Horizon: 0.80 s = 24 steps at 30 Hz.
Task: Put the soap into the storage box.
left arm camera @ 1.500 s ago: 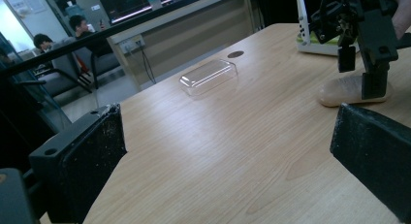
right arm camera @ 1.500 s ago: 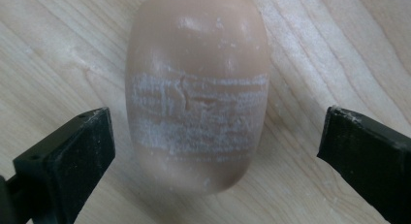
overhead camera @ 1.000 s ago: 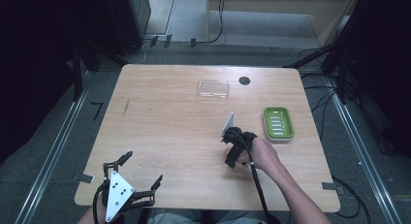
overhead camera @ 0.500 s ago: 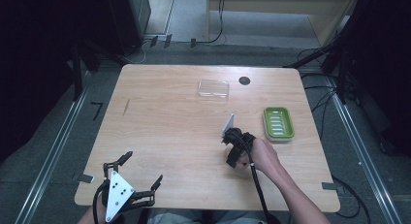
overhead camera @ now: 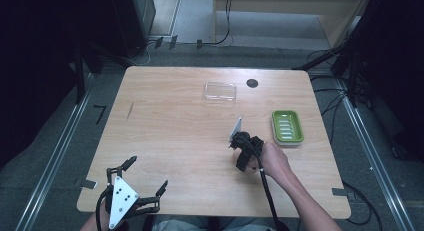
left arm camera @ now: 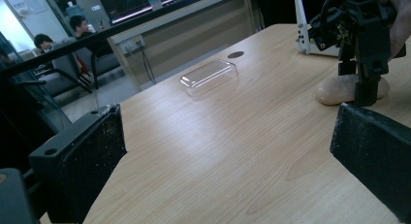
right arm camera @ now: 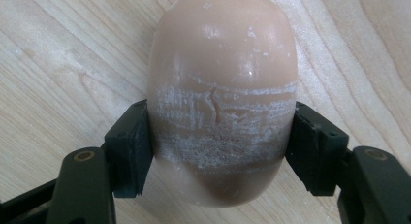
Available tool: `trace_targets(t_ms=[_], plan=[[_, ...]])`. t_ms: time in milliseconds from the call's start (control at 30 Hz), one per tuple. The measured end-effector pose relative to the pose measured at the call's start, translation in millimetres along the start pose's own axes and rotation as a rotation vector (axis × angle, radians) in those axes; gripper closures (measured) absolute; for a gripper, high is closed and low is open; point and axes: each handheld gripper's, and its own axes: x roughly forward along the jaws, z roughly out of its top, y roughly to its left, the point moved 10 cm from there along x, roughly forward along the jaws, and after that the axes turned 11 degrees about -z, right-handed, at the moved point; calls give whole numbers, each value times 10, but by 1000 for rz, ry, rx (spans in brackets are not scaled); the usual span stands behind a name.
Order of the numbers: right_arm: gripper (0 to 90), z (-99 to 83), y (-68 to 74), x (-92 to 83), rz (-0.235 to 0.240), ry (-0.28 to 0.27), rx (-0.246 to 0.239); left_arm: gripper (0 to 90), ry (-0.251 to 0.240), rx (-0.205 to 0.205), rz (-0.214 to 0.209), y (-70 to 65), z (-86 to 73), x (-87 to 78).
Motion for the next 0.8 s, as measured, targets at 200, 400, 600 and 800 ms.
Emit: trace_targets(t_ms=[200, 400, 600, 800], plan=[[338, -18, -3, -17, 15, 14, -24, 0, 0, -1, 0, 1, -1, 1], [338, -29, -35, -82, 14, 12, -28, 0, 1, 0, 0, 1, -3, 1], [338, -46, -81, -167, 12, 5, -37, 0, 2, 0, 1, 1, -3, 1], [337, -77, -143, -266, 10, 2, -41, 0, 3, 2, 0, 1, -4, 3]])
